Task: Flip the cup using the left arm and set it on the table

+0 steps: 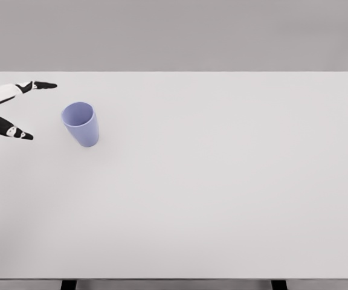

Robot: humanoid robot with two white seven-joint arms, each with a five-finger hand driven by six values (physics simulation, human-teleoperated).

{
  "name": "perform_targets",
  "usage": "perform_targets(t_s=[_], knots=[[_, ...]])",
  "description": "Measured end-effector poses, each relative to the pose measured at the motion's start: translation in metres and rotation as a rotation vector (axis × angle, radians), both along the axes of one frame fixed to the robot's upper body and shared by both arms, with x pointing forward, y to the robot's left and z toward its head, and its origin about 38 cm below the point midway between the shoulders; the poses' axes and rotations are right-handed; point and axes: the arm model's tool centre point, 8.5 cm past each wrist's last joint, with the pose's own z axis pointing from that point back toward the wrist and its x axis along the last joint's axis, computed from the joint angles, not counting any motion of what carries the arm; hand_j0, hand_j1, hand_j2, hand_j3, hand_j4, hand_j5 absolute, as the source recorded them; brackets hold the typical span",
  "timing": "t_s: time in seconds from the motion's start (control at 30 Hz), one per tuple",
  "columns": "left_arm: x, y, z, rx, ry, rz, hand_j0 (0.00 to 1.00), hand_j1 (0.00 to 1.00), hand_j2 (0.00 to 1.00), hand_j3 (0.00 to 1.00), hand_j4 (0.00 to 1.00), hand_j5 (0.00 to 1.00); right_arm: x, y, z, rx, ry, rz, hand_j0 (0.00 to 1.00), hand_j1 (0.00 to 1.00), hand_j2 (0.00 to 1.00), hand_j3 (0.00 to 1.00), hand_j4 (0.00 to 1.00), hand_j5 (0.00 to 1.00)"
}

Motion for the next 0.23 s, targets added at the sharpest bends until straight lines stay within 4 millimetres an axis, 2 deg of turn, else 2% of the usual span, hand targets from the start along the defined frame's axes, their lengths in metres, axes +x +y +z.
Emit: perform_targets(t_s=[0.23], knots=[[0.0016,-0.0024,-0.0073,0.002,0.009,-0.001,1.0,1.0,1.0,1.0,1.0,1.0,0.0,0.0,0.0,0.0,0.0,0.0,1.0,1.0,1.0,1.0,1.0,1.0]])
